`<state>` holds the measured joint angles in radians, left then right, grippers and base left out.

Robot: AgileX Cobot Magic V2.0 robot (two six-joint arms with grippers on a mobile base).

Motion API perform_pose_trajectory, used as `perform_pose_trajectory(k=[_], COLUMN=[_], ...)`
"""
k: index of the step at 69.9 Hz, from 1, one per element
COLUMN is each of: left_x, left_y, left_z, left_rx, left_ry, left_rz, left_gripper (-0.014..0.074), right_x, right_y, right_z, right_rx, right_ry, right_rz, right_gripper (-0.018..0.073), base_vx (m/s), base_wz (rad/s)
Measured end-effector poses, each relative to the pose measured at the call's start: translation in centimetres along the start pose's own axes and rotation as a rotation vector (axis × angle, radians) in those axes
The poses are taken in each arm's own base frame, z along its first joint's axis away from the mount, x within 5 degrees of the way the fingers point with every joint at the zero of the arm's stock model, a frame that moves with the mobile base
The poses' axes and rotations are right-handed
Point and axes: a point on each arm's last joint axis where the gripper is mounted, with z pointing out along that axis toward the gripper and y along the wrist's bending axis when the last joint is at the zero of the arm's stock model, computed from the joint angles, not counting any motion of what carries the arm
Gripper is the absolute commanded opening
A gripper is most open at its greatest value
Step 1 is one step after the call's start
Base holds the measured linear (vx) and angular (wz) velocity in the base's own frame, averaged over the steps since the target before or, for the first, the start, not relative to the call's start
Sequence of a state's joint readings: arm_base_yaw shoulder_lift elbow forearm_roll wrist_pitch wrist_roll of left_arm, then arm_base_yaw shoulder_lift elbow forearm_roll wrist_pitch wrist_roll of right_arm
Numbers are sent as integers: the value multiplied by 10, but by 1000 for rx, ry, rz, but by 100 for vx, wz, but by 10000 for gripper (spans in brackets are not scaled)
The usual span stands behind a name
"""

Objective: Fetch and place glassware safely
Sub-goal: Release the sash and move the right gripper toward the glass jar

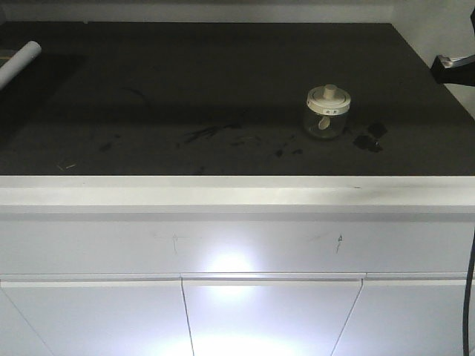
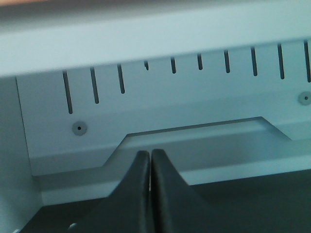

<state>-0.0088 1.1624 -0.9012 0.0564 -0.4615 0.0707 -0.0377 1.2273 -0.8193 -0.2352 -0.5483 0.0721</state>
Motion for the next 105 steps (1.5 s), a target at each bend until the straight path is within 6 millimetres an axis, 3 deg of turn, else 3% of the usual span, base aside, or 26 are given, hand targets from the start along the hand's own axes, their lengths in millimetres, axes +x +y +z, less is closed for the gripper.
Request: perform_pose_trajectory(k=[15,27,47,53,69,79,105], left_x=[-9,-13,11,18,31,40,71], left_y=[1,1,-3,-4,-6,-7,-11], left_z=[-18,-49,-105,-125,-172,-193,-209], left_rx=[2,0,6,7,3,2,11], left_ry=[84,81,183,201,222,253,357], left_rz=[-1,-1,-3,-3,-2,-2,-3], left_gripper=[-7,-7,-7,-7,-7,-7,-7], right_x=[-13,-30,-51,-41,10,23,36], right_y=[1,3,34,40,50,52,53], right_z=[-16,-33,-60,-71,-113,-133,-142], right_rx=[-13,-18,-141,-174,-218,-228,-234], right_ry=[70,81,76,91,147,135,162], right_rz=[5,12,1,6,41,48,49], right_gripper=[-1,-1,-1,-1,-1,-1,-1], base_vx=[0,0,0,0,0,0,0], base_wz=[0,0,0,0,0,0,0])
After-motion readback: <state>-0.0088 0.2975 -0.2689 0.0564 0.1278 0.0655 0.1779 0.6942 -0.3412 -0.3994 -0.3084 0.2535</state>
